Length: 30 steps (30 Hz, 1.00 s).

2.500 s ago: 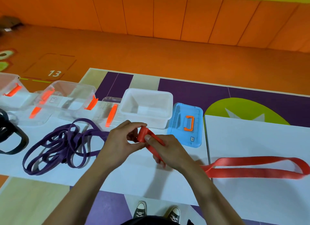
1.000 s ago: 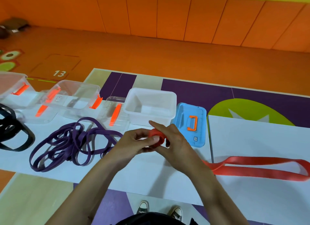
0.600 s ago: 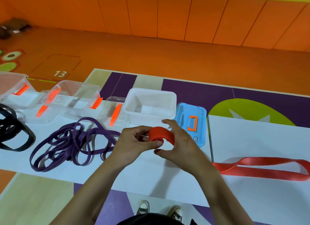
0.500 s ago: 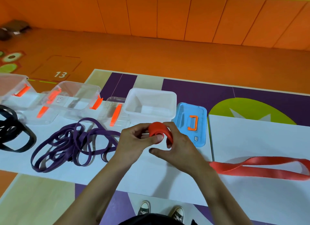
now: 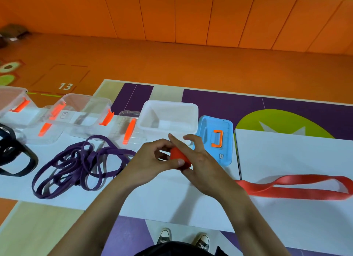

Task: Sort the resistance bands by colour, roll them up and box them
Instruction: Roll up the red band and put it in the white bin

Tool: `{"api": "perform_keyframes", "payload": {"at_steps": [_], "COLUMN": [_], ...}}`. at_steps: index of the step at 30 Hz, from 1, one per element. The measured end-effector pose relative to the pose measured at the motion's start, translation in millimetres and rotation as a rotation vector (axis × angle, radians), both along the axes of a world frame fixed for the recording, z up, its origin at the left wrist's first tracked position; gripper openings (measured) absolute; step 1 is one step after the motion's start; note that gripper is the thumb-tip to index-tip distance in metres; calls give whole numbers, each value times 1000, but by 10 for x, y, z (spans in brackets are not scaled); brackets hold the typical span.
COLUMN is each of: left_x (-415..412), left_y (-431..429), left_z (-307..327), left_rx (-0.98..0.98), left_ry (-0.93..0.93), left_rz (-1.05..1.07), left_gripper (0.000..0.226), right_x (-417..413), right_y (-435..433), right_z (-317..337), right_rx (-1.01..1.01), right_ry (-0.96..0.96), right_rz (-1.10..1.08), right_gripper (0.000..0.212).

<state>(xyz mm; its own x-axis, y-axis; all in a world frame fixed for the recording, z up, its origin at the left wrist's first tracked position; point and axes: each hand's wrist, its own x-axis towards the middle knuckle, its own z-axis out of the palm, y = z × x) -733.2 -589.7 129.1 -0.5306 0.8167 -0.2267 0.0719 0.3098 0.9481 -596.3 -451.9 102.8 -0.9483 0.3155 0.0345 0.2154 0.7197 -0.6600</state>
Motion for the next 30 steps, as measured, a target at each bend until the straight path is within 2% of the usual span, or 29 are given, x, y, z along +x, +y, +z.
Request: {"api": "perform_keyframes", "payload": {"at_steps": [3,7,9,13,19,22,24,27,30], "left_x": [16,79,64,105,174,230,194,19,-122], "left_y": [1,30,49,108,137,130,112,17,-85], "left_z": [13,-5,-40,-44,-10,51,93,208,363], "left_rx": [77,145,221,332,392,388,274,85,-46], "left_ry": [27,58,-19,-192,-379,-479,-368,13,140], "left_rz": [16,101,197,301,315,278,251,96,-145], "left_gripper": [42,43,43,36,54,40,38,29,39], "right_x": [-3,62,89,60,8,-1,20,73,83], "right_y": [-8,104,169,194,216,241,298,378,350], "right_z": [11,83,130,170,249,273,299,369,409], "right_rx": [-54,-253,-408,-659,-715,-700,-610,-443,-365], "right_ry": [38,39,33,184,261,281,208,36,-38], "right_rz": [-21,-105,-121,-137,-129,-143,-137,-130,-69], "right_gripper": [93,79,67,40,37,39,43,54,57]}}
